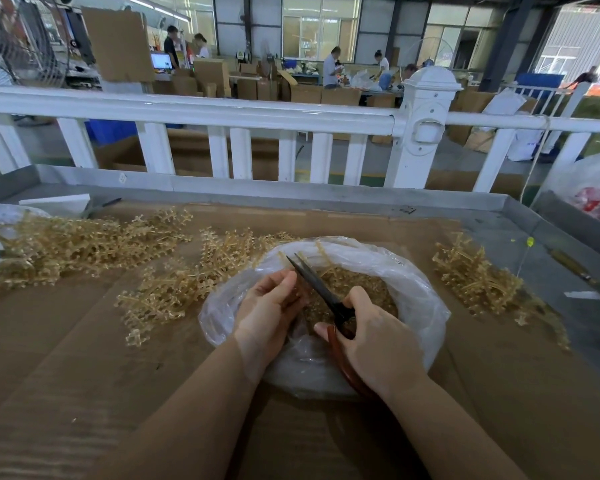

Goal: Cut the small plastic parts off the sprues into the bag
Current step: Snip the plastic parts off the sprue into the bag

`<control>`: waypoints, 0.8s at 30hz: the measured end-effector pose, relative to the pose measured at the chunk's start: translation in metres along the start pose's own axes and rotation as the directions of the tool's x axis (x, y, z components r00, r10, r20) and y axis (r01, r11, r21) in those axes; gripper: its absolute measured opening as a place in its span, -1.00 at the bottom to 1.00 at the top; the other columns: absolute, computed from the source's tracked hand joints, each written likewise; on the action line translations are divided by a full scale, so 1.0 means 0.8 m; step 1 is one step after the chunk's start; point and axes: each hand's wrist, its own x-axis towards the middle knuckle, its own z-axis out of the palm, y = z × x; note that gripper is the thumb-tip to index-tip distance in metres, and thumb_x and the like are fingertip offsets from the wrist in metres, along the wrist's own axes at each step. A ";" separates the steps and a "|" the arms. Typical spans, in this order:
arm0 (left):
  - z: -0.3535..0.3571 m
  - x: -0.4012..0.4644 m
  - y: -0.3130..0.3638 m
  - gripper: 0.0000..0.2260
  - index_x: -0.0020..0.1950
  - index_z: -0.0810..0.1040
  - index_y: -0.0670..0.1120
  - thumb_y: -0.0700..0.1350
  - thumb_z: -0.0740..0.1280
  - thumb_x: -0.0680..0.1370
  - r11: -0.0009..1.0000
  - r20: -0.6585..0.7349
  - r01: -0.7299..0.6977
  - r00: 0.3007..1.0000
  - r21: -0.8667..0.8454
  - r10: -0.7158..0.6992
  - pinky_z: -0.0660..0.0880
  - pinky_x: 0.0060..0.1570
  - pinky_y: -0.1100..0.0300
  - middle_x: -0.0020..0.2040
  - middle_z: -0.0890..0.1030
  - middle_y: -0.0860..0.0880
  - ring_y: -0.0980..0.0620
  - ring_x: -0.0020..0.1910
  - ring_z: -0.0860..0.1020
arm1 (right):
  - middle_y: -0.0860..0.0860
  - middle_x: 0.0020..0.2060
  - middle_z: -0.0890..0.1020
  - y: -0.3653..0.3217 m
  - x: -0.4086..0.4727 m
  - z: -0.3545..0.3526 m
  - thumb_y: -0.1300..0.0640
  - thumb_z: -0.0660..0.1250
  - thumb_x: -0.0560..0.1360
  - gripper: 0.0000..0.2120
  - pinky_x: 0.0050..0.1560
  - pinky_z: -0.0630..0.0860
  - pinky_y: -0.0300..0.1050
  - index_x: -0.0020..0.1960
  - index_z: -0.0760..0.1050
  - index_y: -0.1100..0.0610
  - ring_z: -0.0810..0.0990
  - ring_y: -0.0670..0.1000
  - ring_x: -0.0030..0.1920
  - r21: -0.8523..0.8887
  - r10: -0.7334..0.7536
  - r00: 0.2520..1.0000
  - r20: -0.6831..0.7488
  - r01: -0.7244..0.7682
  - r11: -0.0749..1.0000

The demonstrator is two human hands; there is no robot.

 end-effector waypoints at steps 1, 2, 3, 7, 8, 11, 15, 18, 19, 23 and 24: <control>0.001 0.001 -0.001 -0.89 -0.15 0.53 -0.17 -0.28 0.27 0.56 1.000 -0.016 -0.003 1.000 -0.004 0.002 0.61 -0.16 0.21 -0.21 0.62 -0.12 0.05 -0.26 0.63 | -0.15 -0.23 0.54 0.001 0.000 -0.001 -0.34 0.22 0.43 -0.64 -0.35 0.25 -0.28 -0.06 0.21 -0.09 0.57 -0.09 -0.18 0.016 0.007 1.000 -0.005 -0.007 1.000; 0.002 0.002 -0.001 -0.88 -0.14 0.54 -0.20 -0.30 0.26 0.57 1.000 -0.025 -0.001 1.000 -0.004 0.001 0.62 -0.20 0.22 -0.24 0.64 -0.12 0.06 -0.29 0.64 | -0.14 -0.23 0.55 0.001 -0.001 -0.002 -0.34 0.22 0.42 -0.63 -0.33 0.27 -0.27 -0.06 0.22 -0.09 0.57 -0.08 -0.18 0.032 0.014 1.000 -0.011 -0.014 0.999; 0.002 0.002 0.000 -0.87 -0.13 0.55 -0.21 -0.31 0.24 0.57 1.000 -0.026 0.003 1.000 -0.006 -0.003 0.62 -0.24 0.22 -0.27 0.65 -0.11 0.06 -0.31 0.65 | -0.14 -0.23 0.55 0.001 -0.001 -0.003 -0.34 0.22 0.42 -0.63 -0.31 0.29 -0.26 -0.05 0.23 -0.08 0.56 -0.08 -0.19 0.046 0.018 1.000 -0.014 -0.017 0.999; 0.004 -0.001 0.002 -0.86 -0.14 0.54 -0.24 -0.35 0.22 0.57 1.000 -0.021 0.009 1.000 -0.022 -0.009 0.61 -0.31 0.23 -0.30 0.68 -0.10 0.06 -0.33 0.66 | -0.14 -0.24 0.53 0.002 -0.002 -0.005 -0.30 0.26 0.43 -0.64 -0.28 0.30 -0.25 -0.06 0.24 -0.07 0.55 -0.08 -0.18 0.072 0.005 1.000 0.000 -0.005 0.997; 0.004 -0.002 0.002 -0.85 -0.16 0.52 -0.24 -0.37 0.22 0.56 1.000 -0.019 0.001 1.000 -0.026 -0.002 0.60 -0.33 0.23 -0.30 0.68 -0.10 0.06 -0.34 0.66 | -0.14 -0.23 0.53 0.002 -0.002 -0.005 -0.30 0.26 0.43 -0.65 -0.27 0.31 -0.26 -0.05 0.24 -0.07 0.54 -0.08 -0.17 0.070 -0.004 1.000 0.008 0.003 0.998; 0.004 -0.003 0.002 -0.81 -0.23 0.46 -0.20 -0.38 0.21 0.56 1.000 -0.019 -0.015 1.000 -0.023 0.014 0.58 -0.36 0.25 -0.33 0.66 -0.07 0.07 -0.37 0.65 | -0.13 -0.18 0.52 0.001 -0.004 -0.005 -0.30 0.24 0.44 -0.65 -0.23 0.31 -0.30 -0.02 0.24 -0.08 0.52 -0.10 -0.14 0.052 -0.034 0.999 0.028 0.033 0.998; 0.002 -0.003 0.005 -0.75 -0.26 0.49 -0.17 -0.35 0.19 0.58 1.000 -0.022 0.016 1.000 -0.005 -0.016 0.58 -0.36 0.26 -0.30 0.63 -0.09 0.07 -0.35 0.64 | -0.11 -0.13 0.51 0.000 -0.006 -0.005 -0.30 0.22 0.46 -0.65 -0.16 0.35 -0.29 0.01 0.23 -0.08 0.49 -0.09 -0.09 0.038 -0.056 0.998 0.042 0.054 0.998; 0.001 -0.002 0.007 -0.68 -0.31 0.53 -0.16 -0.35 0.16 0.60 0.999 -0.006 0.045 0.999 -0.028 -0.045 0.56 -0.41 0.27 -0.32 0.66 -0.09 0.05 -0.36 0.66 | -0.08 -0.08 0.52 -0.001 -0.006 -0.005 -0.29 0.21 0.47 -0.64 -0.07 0.43 -0.24 0.06 0.26 -0.06 0.50 -0.06 -0.03 0.034 -0.058 0.997 0.047 0.056 0.998; 0.001 -0.001 0.007 -0.70 -0.27 0.52 -0.17 -0.35 0.15 0.60 0.998 -0.003 0.053 0.999 -0.022 -0.054 0.56 -0.42 0.27 -0.33 0.67 -0.09 0.05 -0.36 0.66 | -0.07 -0.07 0.52 -0.001 -0.005 -0.004 -0.29 0.21 0.47 -0.63 -0.05 0.44 -0.22 0.07 0.26 -0.05 0.50 -0.05 -0.02 0.035 -0.061 0.997 0.047 0.059 0.998; -0.001 0.000 0.007 -0.74 -0.21 0.53 -0.21 -0.35 0.13 0.60 0.997 0.023 0.075 0.997 0.000 -0.075 0.61 -0.35 0.21 -0.32 0.67 -0.10 0.03 -0.34 0.67 | -0.06 -0.08 0.53 -0.002 -0.003 -0.003 -0.28 0.21 0.48 -0.64 -0.04 0.43 -0.20 0.06 0.25 -0.05 0.50 -0.04 -0.02 0.055 -0.080 0.996 0.038 0.077 0.995; -0.001 0.000 0.007 -0.71 -0.23 0.56 -0.21 -0.36 0.13 0.59 0.997 0.038 0.076 0.996 0.004 -0.076 0.62 -0.32 0.20 -0.31 0.67 -0.11 0.03 -0.33 0.67 | -0.06 -0.08 0.53 -0.002 -0.002 -0.003 -0.28 0.20 0.48 -0.64 -0.04 0.43 -0.20 0.06 0.25 -0.05 0.50 -0.04 -0.03 0.060 -0.084 0.996 0.034 0.082 0.995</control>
